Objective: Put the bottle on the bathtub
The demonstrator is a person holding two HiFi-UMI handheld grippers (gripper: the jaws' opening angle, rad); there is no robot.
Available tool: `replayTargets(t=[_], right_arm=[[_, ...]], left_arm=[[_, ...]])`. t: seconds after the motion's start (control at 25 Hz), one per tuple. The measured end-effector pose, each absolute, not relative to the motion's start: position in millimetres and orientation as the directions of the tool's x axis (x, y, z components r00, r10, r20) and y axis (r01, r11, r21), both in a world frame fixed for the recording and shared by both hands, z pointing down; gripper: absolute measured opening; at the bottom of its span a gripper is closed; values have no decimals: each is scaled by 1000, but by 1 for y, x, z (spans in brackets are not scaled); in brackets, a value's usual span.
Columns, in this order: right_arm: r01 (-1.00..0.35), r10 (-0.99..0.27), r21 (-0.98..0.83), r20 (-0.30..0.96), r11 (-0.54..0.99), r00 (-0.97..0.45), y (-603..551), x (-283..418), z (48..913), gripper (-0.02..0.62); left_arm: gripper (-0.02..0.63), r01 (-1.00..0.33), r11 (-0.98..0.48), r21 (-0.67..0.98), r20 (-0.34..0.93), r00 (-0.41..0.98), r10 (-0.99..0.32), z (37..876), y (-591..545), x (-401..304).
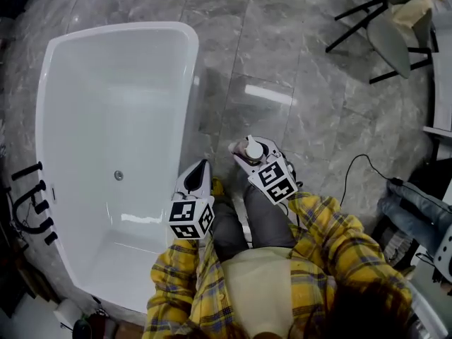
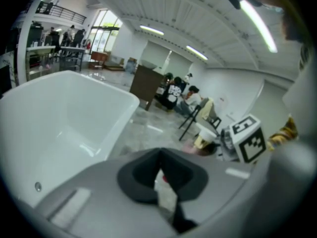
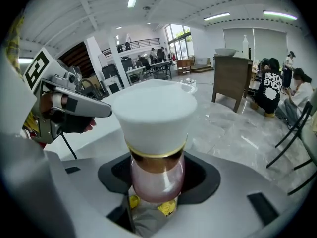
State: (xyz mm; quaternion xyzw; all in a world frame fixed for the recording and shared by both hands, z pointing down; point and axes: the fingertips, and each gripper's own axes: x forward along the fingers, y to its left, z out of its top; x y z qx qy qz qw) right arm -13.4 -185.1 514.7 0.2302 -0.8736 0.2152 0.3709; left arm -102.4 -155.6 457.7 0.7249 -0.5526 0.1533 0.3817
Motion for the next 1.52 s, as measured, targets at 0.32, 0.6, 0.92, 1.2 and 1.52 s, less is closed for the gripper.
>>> replayTargets(t=[0.32, 0.6, 0.92, 1.2, 1.52], right_arm=[[-520, -199, -204, 762, 829, -616, -221, -19, 585, 225], [-547, -227, -174, 777, 819, -587, -247, -22, 643, 225], [-561, -218, -169, 802, 811, -556, -251, -23, 703, 225], [-620, -239, -155, 830, 769, -504, -260, -21, 766, 225], [-662, -254, -126, 857, 739, -447, -264, -20, 836, 225]], left_arm=[[9, -932, -113, 344, 697, 334, -635, 516, -193, -82], [9, -912, -87, 401, 729, 375, -573, 572, -202, -67], [9, -912, -36, 410, 765, 365, -531, 638, -200, -65], [9, -920, -19, 392, 785, 345, -514, 699, -199, -74], [9, -923, -20, 384, 797, 343, -497, 759, -195, -77]])
